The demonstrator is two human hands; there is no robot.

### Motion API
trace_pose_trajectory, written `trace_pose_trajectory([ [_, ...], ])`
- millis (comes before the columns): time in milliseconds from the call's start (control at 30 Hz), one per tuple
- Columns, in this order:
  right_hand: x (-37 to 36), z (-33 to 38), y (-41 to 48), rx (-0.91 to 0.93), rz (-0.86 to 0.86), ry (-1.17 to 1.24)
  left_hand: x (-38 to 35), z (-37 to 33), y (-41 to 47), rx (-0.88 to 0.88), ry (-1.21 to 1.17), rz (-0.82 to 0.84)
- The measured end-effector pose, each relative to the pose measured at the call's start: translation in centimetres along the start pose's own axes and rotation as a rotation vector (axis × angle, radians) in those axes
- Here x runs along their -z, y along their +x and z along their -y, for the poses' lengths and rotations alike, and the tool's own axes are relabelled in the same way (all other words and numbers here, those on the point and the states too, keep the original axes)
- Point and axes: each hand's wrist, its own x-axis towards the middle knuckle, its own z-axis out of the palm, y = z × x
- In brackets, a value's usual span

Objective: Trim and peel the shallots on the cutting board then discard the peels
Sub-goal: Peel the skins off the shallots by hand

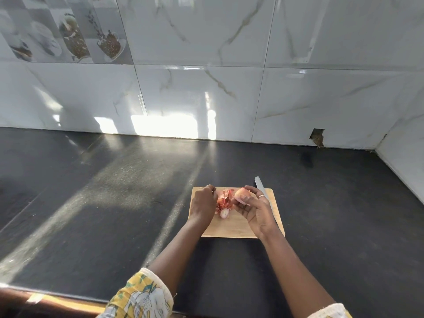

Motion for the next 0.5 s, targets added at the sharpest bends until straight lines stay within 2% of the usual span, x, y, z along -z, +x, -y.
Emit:
trace_pose_trajectory([
  [67, 0.1, 0.0, -0.1, -0.014, -0.006, 0.032, -0.2, 0.5, 0.1, -0.074, 0.122, 0.028],
  [133, 0.1, -0.1, -0.2, -0.02, -0.005, 0.084, -0.1, 0.6, 0.0, -0.099, 0.09, 0.055],
  [200, 0.2, -0.1, -0.2, -0.029, -0.001, 0.121, 0.3, 0.0, -0.5, -0.06, -0.074, 0.053],
  [333, 0.0, 0.0, -0.3, -0.057, 0.021, 0.134, 0.5, -0.7, -1.4, 0.136, -0.568, 0.12],
  [500, -0.6, 0.0, -0.2, -0.046, 0.078, 0.125, 0.0, -0.7, -1.9, 0.02, -0.541, 0.218],
])
